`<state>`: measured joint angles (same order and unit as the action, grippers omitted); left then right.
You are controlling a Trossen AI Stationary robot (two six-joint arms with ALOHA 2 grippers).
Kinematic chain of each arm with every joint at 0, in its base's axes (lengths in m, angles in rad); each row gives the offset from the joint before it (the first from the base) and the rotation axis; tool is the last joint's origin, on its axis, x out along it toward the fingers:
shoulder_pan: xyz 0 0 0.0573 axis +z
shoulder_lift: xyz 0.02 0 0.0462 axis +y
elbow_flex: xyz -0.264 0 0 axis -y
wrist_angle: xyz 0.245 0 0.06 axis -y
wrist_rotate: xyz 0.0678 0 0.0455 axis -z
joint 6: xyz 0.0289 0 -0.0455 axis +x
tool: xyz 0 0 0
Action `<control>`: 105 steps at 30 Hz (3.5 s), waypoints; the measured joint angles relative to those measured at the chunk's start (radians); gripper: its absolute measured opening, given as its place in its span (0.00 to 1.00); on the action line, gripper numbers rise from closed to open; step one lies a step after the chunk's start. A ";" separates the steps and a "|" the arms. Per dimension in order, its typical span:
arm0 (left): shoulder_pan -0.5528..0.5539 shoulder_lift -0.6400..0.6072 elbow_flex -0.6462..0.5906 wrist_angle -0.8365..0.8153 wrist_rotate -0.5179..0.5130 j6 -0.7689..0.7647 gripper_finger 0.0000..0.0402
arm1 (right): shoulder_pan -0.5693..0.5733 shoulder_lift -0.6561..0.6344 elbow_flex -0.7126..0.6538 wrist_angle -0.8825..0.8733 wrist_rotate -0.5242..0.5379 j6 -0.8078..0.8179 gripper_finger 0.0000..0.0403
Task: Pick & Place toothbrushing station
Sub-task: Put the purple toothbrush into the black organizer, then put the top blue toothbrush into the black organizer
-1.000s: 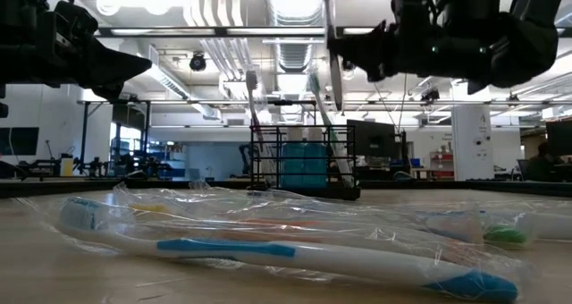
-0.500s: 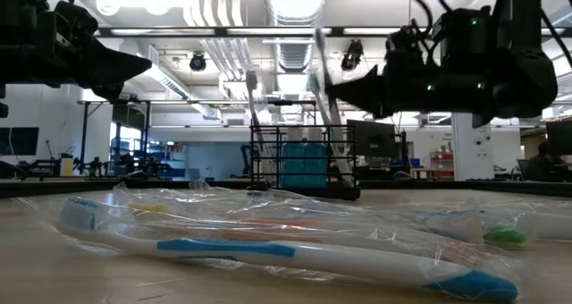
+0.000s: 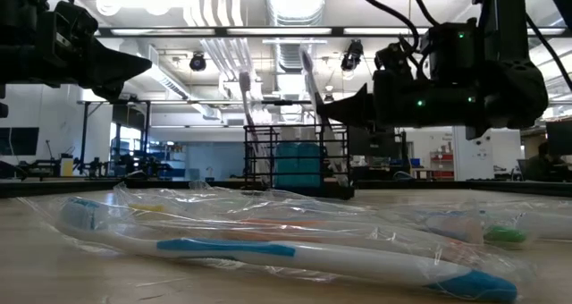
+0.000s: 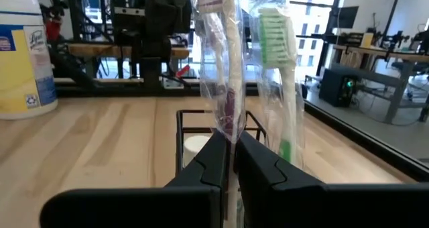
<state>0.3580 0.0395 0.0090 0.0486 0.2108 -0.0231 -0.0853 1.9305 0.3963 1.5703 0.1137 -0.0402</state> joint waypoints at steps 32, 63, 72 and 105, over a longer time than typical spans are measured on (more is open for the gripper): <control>-0.001 0.000 0.000 0.000 0.000 0.000 0.07 | 0.004 -0.101 -0.072 -0.003 -0.035 0.026 0.49; 0.000 0.000 0.000 0.002 0.001 0.001 0.07 | 0.016 -1.179 -0.388 -0.692 -0.091 -0.012 0.02; 0.000 0.000 0.000 0.001 0.001 0.000 0.07 | 0.016 -1.320 -0.388 -0.843 -0.096 -0.024 0.02; 0.000 0.001 0.000 -0.003 0.000 0.007 0.07 | 0.228 -1.402 0.046 -1.746 -0.104 0.152 0.02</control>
<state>0.3576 0.0402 0.0090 0.0456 0.2111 -0.0164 0.1423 0.5285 0.4424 -0.1760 0.0097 0.1113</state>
